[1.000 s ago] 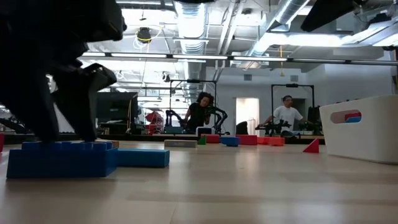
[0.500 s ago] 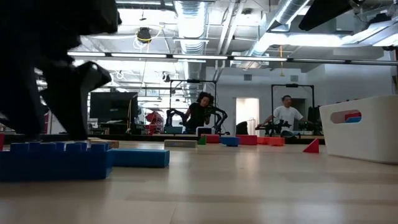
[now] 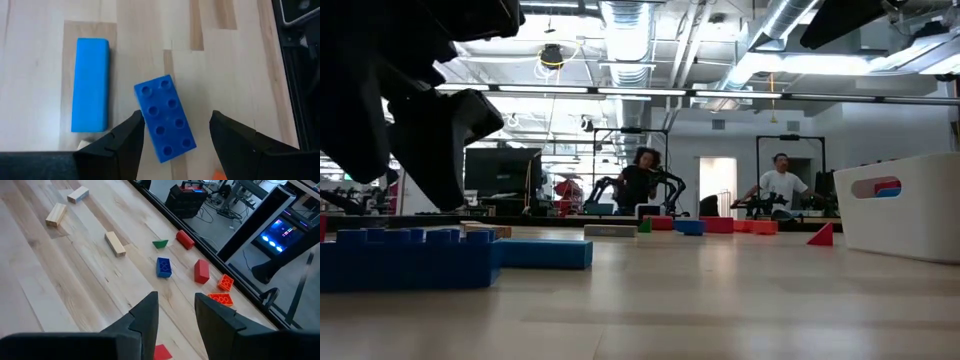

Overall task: Sort blocks by size
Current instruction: Put the 8 stud blue game piece into the white bin, then put the green block into the grey bin

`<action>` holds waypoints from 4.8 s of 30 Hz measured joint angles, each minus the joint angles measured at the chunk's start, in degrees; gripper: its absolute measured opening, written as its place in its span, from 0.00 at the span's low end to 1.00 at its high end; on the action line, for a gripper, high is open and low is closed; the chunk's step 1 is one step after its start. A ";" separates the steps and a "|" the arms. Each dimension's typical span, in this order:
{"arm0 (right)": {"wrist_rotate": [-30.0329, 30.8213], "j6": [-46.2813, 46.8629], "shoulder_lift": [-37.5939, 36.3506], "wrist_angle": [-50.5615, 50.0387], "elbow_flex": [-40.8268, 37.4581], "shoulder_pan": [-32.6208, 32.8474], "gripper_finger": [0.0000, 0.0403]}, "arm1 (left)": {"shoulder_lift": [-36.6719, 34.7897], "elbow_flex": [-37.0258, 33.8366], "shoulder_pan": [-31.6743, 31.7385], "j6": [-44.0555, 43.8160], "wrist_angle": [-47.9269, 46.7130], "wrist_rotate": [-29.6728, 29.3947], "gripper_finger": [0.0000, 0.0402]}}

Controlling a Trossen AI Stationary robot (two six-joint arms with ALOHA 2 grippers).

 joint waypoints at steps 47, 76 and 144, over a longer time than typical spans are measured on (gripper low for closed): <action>0.83 0.34 -0.66 -0.85 0.01 1.75 0.39 | 1.07 0.57 13.88 27.30 -6.12 -4.53 0.32; 1.25 13.29 -3.17 -8.51 0.39 4.34 0.39 | 25.18 27.98 32.50 33.61 29.28 14.84 0.33; -30.57 -46.83 0.41 74.89 -21.91 -30.83 0.48 | -21.66 -21.14 39.27 36.78 18.46 -0.57 0.47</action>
